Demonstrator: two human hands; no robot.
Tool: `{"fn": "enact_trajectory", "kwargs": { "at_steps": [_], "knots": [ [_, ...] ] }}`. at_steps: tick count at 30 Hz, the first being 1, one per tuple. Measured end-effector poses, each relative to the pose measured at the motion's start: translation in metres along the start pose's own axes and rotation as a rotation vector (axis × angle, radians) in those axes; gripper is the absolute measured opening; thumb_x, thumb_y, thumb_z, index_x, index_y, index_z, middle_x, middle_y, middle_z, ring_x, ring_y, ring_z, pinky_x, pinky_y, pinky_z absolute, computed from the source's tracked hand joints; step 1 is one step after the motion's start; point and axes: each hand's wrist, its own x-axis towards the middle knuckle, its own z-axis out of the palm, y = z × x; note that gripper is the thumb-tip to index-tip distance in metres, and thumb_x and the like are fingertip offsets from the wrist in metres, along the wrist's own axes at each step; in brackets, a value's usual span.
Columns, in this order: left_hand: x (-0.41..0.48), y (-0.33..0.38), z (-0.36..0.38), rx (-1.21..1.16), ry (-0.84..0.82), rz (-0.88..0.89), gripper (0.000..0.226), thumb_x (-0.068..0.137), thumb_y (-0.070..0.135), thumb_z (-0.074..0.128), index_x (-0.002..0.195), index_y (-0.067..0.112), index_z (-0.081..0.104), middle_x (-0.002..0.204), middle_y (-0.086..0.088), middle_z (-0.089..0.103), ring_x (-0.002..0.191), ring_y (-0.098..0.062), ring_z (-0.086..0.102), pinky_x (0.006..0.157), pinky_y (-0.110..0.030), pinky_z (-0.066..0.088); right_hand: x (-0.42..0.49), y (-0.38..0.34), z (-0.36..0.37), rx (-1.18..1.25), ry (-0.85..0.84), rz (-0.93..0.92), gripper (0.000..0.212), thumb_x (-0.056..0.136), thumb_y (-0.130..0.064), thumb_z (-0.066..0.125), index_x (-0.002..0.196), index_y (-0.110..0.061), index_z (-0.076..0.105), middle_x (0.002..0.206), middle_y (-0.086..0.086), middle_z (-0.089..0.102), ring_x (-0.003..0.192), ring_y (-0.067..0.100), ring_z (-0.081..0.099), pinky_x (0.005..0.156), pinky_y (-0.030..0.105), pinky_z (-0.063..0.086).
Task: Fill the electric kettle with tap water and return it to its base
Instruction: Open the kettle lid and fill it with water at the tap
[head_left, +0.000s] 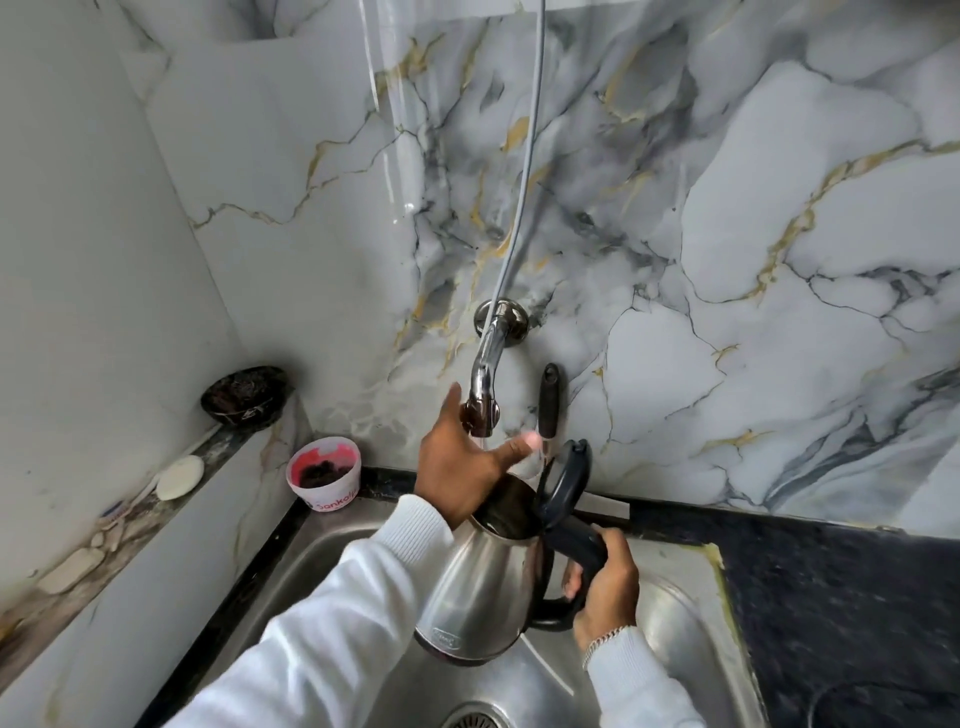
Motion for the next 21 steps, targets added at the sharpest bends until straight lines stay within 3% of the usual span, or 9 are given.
{"fn": "enact_trajectory", "kwargs": {
  "at_steps": [2,3,5,7,10,15,17,21],
  "knots": [
    [0.009,-0.004,-0.003,-0.112,0.076,0.020,0.024,0.082,0.031,0.065,0.101,0.018,0.067,0.093,-0.014,0.073,0.087,-0.022,0.066,0.096,-0.044,0.052,0.007,0.002,0.007,0.020,-0.003,-0.008,0.031,0.078,-0.028,0.047,0.052,-0.011,0.046,0.035,0.003,0.034,0.032,0.017,0.028,0.039,0.026,0.021],
    [0.014,-0.006,-0.006,-0.171,0.102,0.015,0.016,0.090,0.016,0.056,0.096,0.014,0.071,0.088,-0.015,0.074,0.079,-0.019,0.067,0.091,-0.040,0.055,0.010,0.003,0.011,0.023,-0.007,-0.015,0.031,0.077,-0.028,0.047,0.050,-0.012,0.046,0.035,0.003,0.034,0.032,0.017,0.027,0.038,0.025,0.021],
    [0.028,-0.013,-0.011,-0.235,0.087,-0.026,0.027,0.092,-0.006,0.044,0.099,-0.004,0.070,0.081,-0.013,0.072,0.067,-0.009,0.068,0.079,-0.024,0.058,0.018,0.004,0.017,0.016,-0.017,-0.030,0.035,0.075,-0.030,0.046,0.045,-0.014,0.044,0.035,0.004,0.033,0.032,0.017,0.027,0.038,0.025,0.022],
    [0.038,-0.016,-0.018,-0.223,0.009,-0.042,0.023,0.089,-0.014,0.045,0.099,-0.013,0.066,0.076,-0.007,0.070,0.058,-0.002,0.068,0.070,-0.015,0.058,0.024,0.003,0.022,0.016,-0.026,-0.038,0.038,0.076,-0.029,0.046,0.041,-0.014,0.045,0.034,0.004,0.033,0.032,0.017,0.027,0.037,0.025,0.022],
    [0.052,-0.013,-0.024,-0.174,-0.085,-0.049,0.020,0.087,-0.019,0.047,0.096,-0.016,0.064,0.073,-0.005,0.068,0.051,0.000,0.066,0.061,-0.012,0.057,0.028,0.001,0.028,0.021,-0.041,-0.046,0.040,0.081,-0.025,0.044,0.042,-0.015,0.047,0.033,0.004,0.034,0.031,0.016,0.027,0.036,0.023,0.020],
    [0.063,-0.010,-0.026,-0.119,-0.191,-0.082,0.024,0.084,-0.022,0.046,0.077,-0.007,0.064,0.044,0.006,0.067,0.045,-0.003,0.065,0.052,-0.014,0.055,0.025,0.001,0.034,0.003,-0.060,-0.054,0.039,0.084,-0.022,0.044,0.047,-0.011,0.043,0.033,0.003,0.034,0.030,0.015,0.027,0.036,0.023,0.020],
    [0.065,-0.011,-0.029,-0.095,-0.207,-0.078,0.021,0.084,-0.020,0.050,0.076,-0.006,0.064,0.047,0.004,0.068,0.046,-0.005,0.065,0.055,-0.017,0.057,0.023,0.002,0.036,0.013,-0.057,-0.053,0.040,0.085,-0.021,0.044,0.045,-0.012,0.043,0.033,0.003,0.033,0.030,0.015,0.027,0.036,0.023,0.020],
    [0.065,-0.013,-0.032,-0.077,-0.138,-0.057,0.008,0.081,-0.011,0.063,0.087,-0.016,0.066,0.077,-0.021,0.070,0.062,-0.025,0.067,0.079,-0.037,0.059,0.022,0.001,0.037,0.004,-0.049,-0.041,0.042,0.084,-0.020,0.044,0.043,-0.013,0.041,0.032,0.004,0.032,0.029,0.017,0.027,0.036,0.024,0.019]
  ]
}}
